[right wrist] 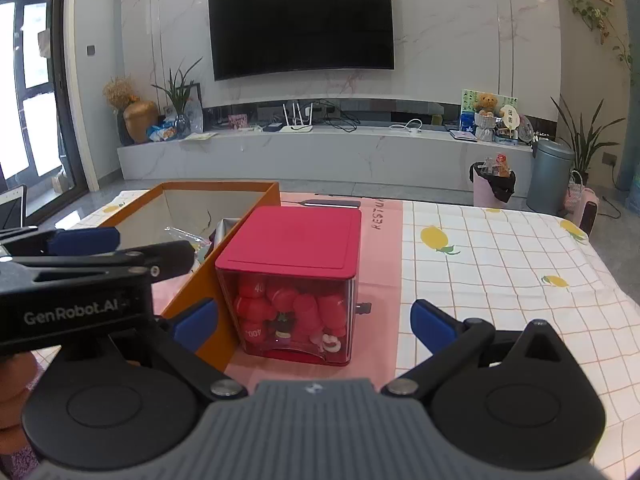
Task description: Organize soft objects
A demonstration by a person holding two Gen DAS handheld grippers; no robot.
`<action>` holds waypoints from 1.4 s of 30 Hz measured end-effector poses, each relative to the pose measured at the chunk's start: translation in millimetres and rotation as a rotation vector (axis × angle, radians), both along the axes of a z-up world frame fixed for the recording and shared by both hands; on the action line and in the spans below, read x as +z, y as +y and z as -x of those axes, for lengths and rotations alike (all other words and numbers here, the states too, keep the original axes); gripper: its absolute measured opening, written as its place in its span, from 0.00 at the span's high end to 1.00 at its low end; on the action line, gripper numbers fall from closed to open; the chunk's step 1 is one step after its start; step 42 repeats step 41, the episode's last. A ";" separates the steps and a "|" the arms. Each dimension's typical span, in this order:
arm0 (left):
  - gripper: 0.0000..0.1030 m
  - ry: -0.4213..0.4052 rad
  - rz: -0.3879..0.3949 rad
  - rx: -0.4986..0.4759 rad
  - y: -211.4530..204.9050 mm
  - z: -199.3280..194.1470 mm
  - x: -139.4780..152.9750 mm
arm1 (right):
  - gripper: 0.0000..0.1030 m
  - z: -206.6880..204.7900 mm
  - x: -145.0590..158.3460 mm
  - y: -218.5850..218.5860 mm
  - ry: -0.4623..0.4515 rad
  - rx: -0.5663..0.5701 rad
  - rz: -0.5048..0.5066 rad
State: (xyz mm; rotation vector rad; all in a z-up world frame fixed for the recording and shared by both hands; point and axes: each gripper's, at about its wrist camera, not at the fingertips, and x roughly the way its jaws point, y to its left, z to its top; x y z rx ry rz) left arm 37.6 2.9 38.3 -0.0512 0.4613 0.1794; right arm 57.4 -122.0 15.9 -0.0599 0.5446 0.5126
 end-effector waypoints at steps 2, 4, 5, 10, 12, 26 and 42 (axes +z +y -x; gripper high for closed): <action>0.15 0.001 -0.013 -0.005 -2.9 0.0 -2.2 | 0.03 2.1 -1.9 -0.9 -0.003 0.008 0.004; 0.15 0.000 -0.022 -0.005 -6.6 -0.3 -5.3 | 0.03 4.1 -3.1 -1.0 -0.017 0.010 0.022; 0.15 0.001 -0.022 -0.005 -7.1 -0.7 -5.8 | 0.03 4.9 -3.1 -0.7 -0.025 0.011 0.033; 0.15 -0.004 -0.015 -0.011 -8.0 0.7 -8.5 | 0.03 7.6 -2.9 -1.0 -0.050 0.015 0.058; 0.15 -0.009 -0.023 -0.014 -9.5 1.8 -8.6 | 0.03 8.8 -3.4 -2.2 -0.054 0.016 0.061; 0.15 -0.001 -0.013 -0.007 -10.1 3.5 -9.1 | 0.03 9.3 -4.3 -3.4 -0.048 0.023 0.070; 0.15 0.004 -0.009 -0.001 -9.8 5.8 -13.3 | 0.03 11.4 -4.2 -0.3 -0.043 0.032 0.079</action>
